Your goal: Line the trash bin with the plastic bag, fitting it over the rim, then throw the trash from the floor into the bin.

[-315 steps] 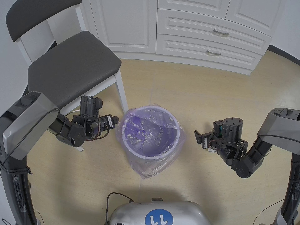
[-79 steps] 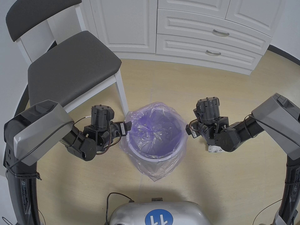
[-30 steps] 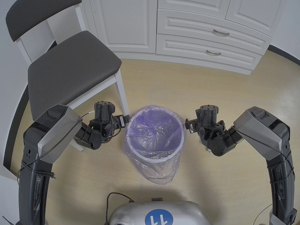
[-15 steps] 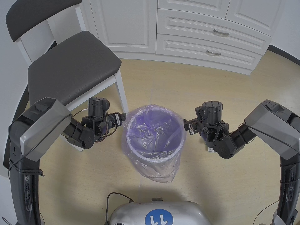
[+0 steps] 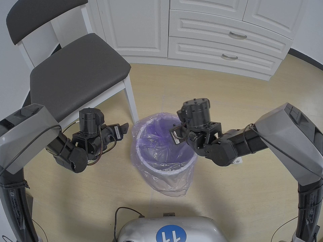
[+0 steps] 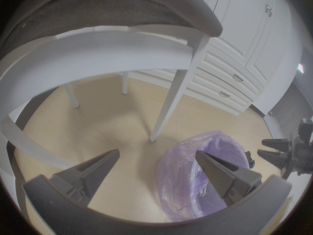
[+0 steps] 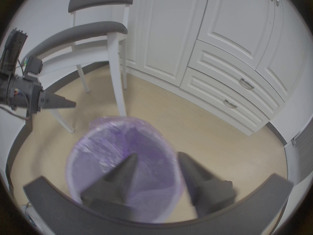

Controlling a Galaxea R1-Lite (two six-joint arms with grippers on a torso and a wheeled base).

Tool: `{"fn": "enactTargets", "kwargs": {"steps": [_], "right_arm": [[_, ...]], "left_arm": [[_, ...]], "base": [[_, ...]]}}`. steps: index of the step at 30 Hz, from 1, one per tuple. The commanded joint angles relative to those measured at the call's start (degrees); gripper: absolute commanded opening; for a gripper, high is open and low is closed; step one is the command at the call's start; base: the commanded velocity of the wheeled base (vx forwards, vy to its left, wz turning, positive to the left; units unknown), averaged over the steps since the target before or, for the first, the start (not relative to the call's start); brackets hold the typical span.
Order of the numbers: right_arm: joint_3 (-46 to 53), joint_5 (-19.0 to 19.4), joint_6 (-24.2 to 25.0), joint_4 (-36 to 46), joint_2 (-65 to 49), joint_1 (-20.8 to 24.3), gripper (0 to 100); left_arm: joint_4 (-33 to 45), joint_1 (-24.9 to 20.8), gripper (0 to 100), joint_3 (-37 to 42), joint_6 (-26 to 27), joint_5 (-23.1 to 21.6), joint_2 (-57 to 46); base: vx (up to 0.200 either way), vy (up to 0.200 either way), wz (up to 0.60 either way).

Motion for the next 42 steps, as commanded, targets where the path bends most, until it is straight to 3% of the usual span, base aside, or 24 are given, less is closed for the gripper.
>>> {"fn": "enactTargets", "kwargs": {"steps": [1,8,13,14,21,25,34,42], "right_arm": [[-11.0,-0.2,3.1,9.6,5.8,5.6,0],[-17.9,-0.3,4.1,14.3,14.1,5.8,0],[-25.9,0.1,4.2,15.4,21.0,4.4,0],[-31.2,0.1,4.2,16.5,24.5,3.5,0],[-31.5,0.9,4.5,18.9,27.4,1.3,0],[-31.5,4.0,4.6,18.6,29.5,-0.6,0],[-31.5,4.7,4.5,19.2,30.7,-2.6,0],[-31.5,4.5,4.4,24.9,30.1,-3.2,0]], "left_arm": [[-2.1,0.3,100,6.6,1.3,-0.6,-5.9],[-2.4,0.6,100,6.7,1.3,-1.0,-6.4],[-2.4,0.6,100,6.7,1.2,-1.0,-6.4],[-2.4,0.6,100,6.7,1.3,-1.0,-6.4],[-2.4,0.4,100,6.6,1.3,-1.0,-6.4],[-3.3,0.1,100,6.5,1.3,-1.0,-6.0],[-4.4,0.1,100,6.6,1.3,-1.0,-5.8],[-4.4,-0.2,100,6.7,1.5,-1.0,-5.7]], "base": [[0.000,0.000,0.00],[0.000,0.000,0.00],[0.000,0.000,0.00],[0.000,0.000,0.00],[0.000,0.000,0.00],[0.000,0.000,0.00],[0.000,0.000,0.00],[0.000,0.000,0.00]]}}
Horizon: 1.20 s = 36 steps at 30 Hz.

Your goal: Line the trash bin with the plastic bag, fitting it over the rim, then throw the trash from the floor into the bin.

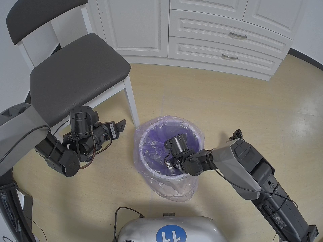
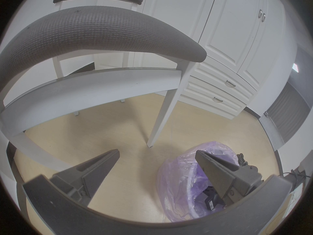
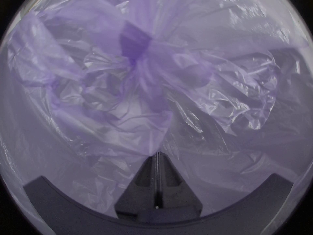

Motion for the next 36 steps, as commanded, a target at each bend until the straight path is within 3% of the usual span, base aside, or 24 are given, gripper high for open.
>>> {"fn": "enactTargets", "kwargs": {"steps": [1,9,28,36], "right_arm": [[0.0,-0.1,-0.1,1.5,-0.7,-0.3,0],[0.0,0.0,0.6,12.3,-6.7,-0.7,0],[0.0,0.0,3.7,10.1,-13.3,3.7,0],[0.0,0.5,3.7,1.0,-9.3,3.8,0]], "left_arm": [[0.0,0.0,100,0.1,0.0,0.0,0.2],[0.0,-0.1,100,0.5,0.0,-0.1,0.1],[0.0,-0.2,100,0.5,0.0,-0.1,-0.3],[0.0,-0.2,100,0.5,0.0,-0.1,-0.2]], "base": [[0.000,0.000,0.00],[0.000,0.000,0.00],[0.000,0.000,0.00],[0.000,0.000,0.00]]}}
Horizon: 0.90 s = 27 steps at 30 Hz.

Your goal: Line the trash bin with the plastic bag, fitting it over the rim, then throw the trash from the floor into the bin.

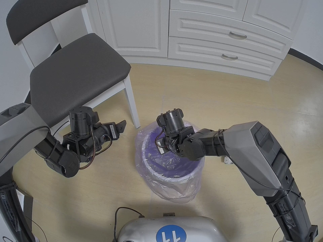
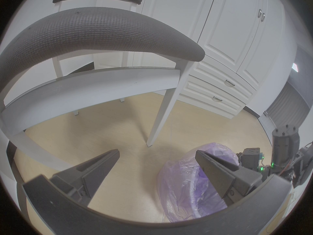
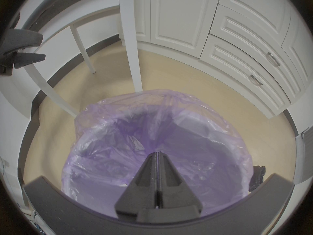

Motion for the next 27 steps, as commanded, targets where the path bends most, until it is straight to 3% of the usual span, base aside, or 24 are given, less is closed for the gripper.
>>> {"fn": "enactTargets", "kwargs": {"steps": [1,7,27], "right_arm": [[0.0,0.9,-0.1,-3.5,3.6,0.0,0],[0.0,2.5,0.0,-10.0,8.8,-1.2,0],[0.0,2.5,0.0,-11.2,12.2,-3.4,0]], "left_arm": [[0.0,0.0,100,-0.1,0.0,0.0,0.2],[-0.9,0.0,100,0.0,0.0,0.0,0.6],[-1.3,-0.3,100,0.1,-0.1,-0.1,1.1]], "base": [[0.000,0.000,0.00],[0.000,0.000,0.00],[0.000,0.000,0.00]]}}
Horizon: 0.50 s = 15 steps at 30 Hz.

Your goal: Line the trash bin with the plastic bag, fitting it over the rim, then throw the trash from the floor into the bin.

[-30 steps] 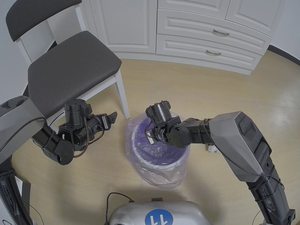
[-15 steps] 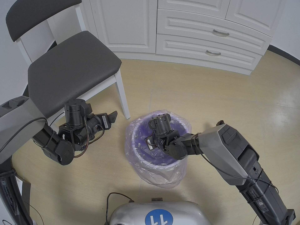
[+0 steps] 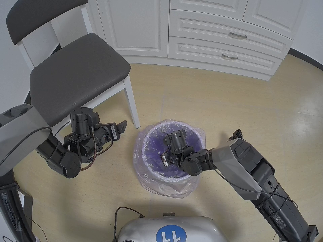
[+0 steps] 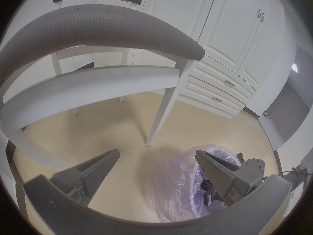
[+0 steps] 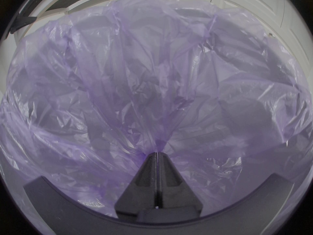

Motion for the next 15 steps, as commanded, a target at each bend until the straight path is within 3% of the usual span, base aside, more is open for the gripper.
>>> {"fn": "enactTargets", "kwargs": {"steps": [1,15], "right_arm": [[0.0,0.0,0.0,-0.1,0.8,-0.1,0],[0.0,-0.4,-0.7,0.5,3.2,-1.2,0]], "left_arm": [[0.0,-0.1,100,0.1,0.0,0.0,0.3],[0.0,-1.5,100,0.3,0.1,0.2,4.0]], "base": [[0.000,0.000,0.00],[0.000,0.000,0.00]]}}
